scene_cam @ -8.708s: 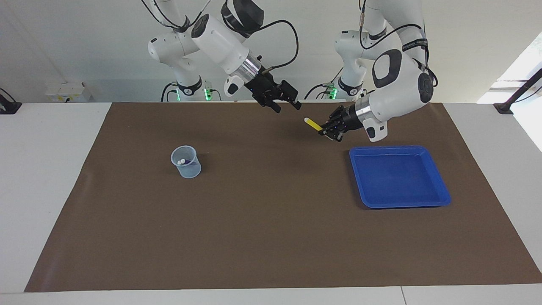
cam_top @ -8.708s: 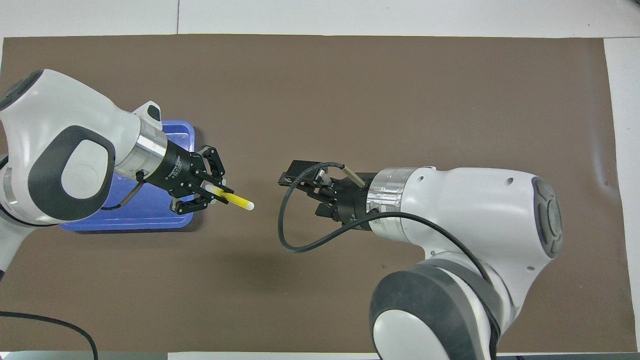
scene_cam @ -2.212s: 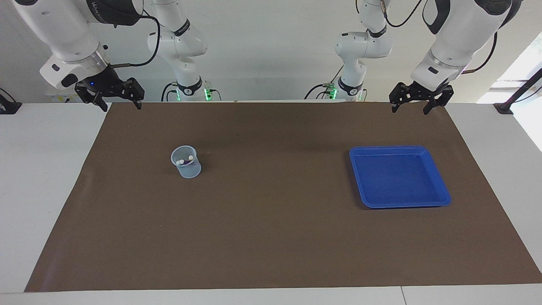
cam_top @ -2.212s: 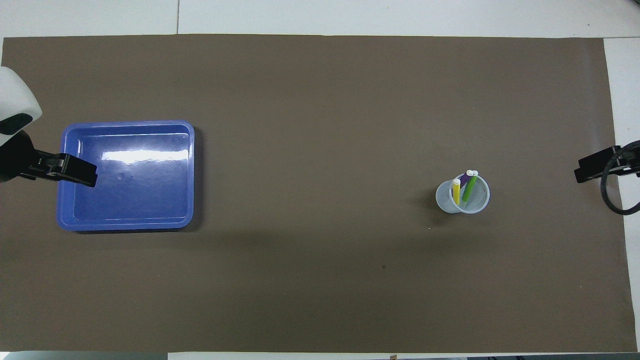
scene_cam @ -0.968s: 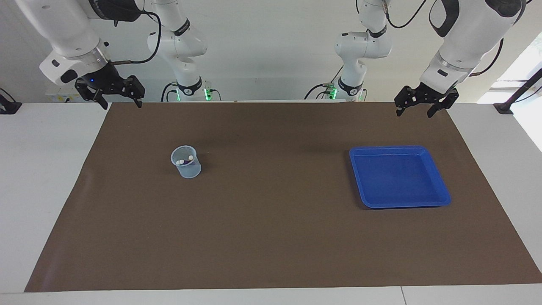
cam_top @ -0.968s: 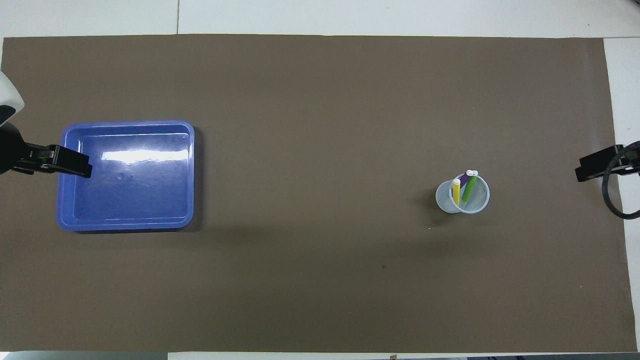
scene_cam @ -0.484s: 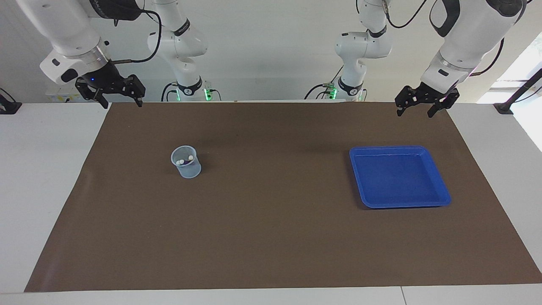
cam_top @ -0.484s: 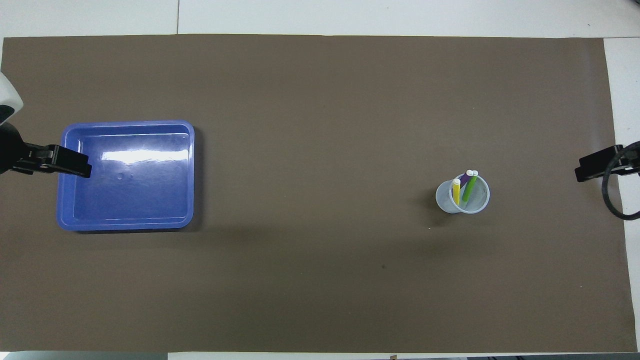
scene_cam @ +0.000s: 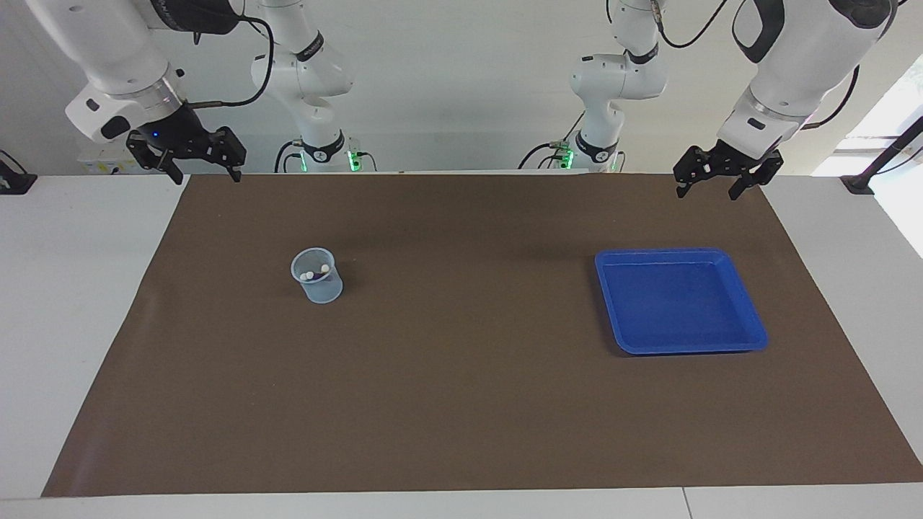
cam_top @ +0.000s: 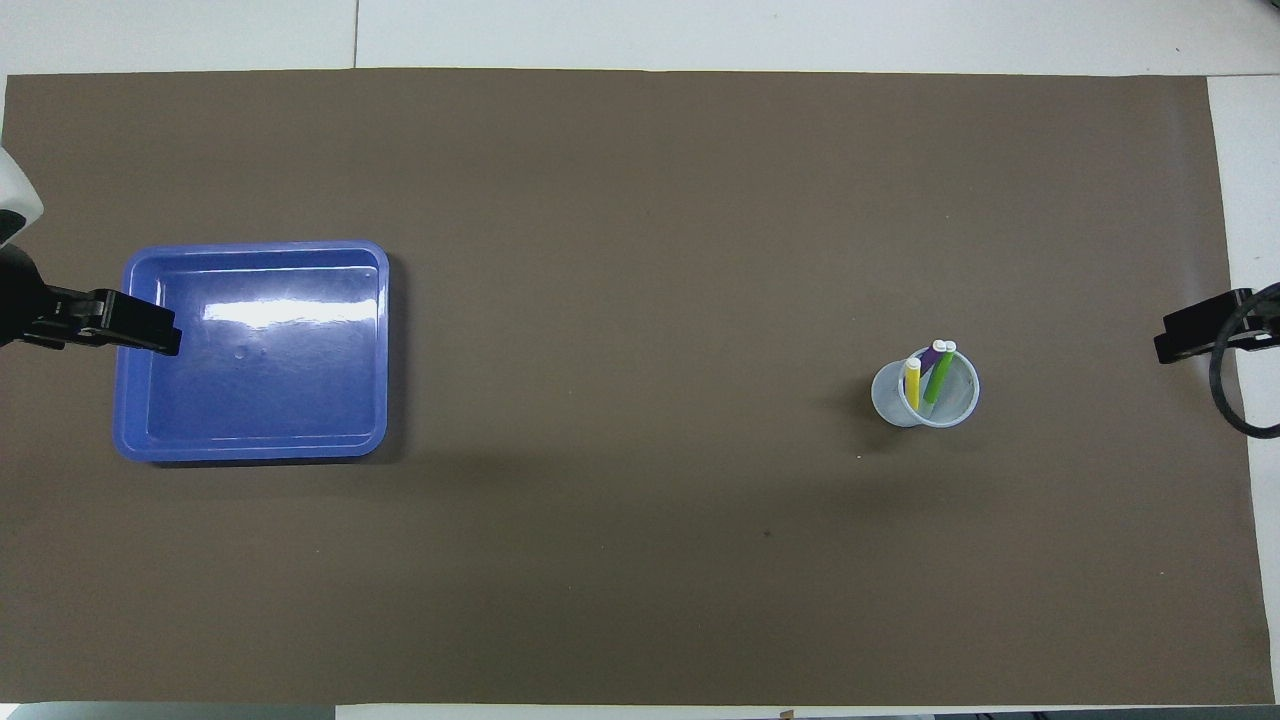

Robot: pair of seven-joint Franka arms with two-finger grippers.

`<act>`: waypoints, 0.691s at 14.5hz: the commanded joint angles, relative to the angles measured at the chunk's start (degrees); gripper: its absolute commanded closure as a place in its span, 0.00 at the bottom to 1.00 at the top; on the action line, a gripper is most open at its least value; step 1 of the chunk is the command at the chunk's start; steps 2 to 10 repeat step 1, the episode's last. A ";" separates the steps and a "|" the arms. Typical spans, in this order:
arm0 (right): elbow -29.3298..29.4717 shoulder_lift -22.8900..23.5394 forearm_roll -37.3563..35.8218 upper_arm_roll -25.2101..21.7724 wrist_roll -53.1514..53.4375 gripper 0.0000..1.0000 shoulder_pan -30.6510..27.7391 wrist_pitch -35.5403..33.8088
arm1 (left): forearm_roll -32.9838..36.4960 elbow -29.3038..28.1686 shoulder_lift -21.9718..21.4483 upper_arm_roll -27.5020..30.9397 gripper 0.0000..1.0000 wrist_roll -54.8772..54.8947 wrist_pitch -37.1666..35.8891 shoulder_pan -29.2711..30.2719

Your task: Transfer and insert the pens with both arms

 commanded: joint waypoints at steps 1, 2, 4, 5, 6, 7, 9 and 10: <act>0.23 -0.22 0.36 0.35 0.99 0.00 -0.83 -0.38 | -0.61 -1.49 -1.44 0.57 0.00 -0.26 0.44 -0.46; 0.23 -0.22 0.36 0.35 0.99 0.00 -0.83 -0.38 | -0.61 -1.49 -1.44 0.57 0.00 -0.26 0.44 -0.46; 0.23 -0.22 0.36 0.35 0.99 0.00 -0.83 -0.38 | -0.61 -1.49 -1.44 0.57 0.00 -0.26 0.44 -0.46; 0.23 -0.22 0.36 0.35 0.99 0.00 -0.83 -0.38 | -0.61 -1.49 -1.44 0.57 0.00 -0.26 0.44 -0.46; 0.23 -0.22 0.36 0.35 0.99 0.00 -0.83 -0.38 | -0.61 -1.49 -1.44 0.57 0.00 -0.26 0.44 -0.46; 0.23 -0.22 0.36 0.35 0.99 0.00 -0.83 -0.38 | -0.61 -1.49 -1.44 0.57 0.00 -0.26 0.44 -0.46; 0.23 -0.22 0.36 0.35 0.99 0.00 -0.83 -0.38 | -0.61 -1.49 -1.44 0.57 0.00 -0.26 0.44 -0.46; 0.23 -0.22 0.36 0.35 0.99 0.00 -0.83 -0.38 | -0.61 -1.49 -1.44 0.57 0.00 -0.26 0.44 -0.46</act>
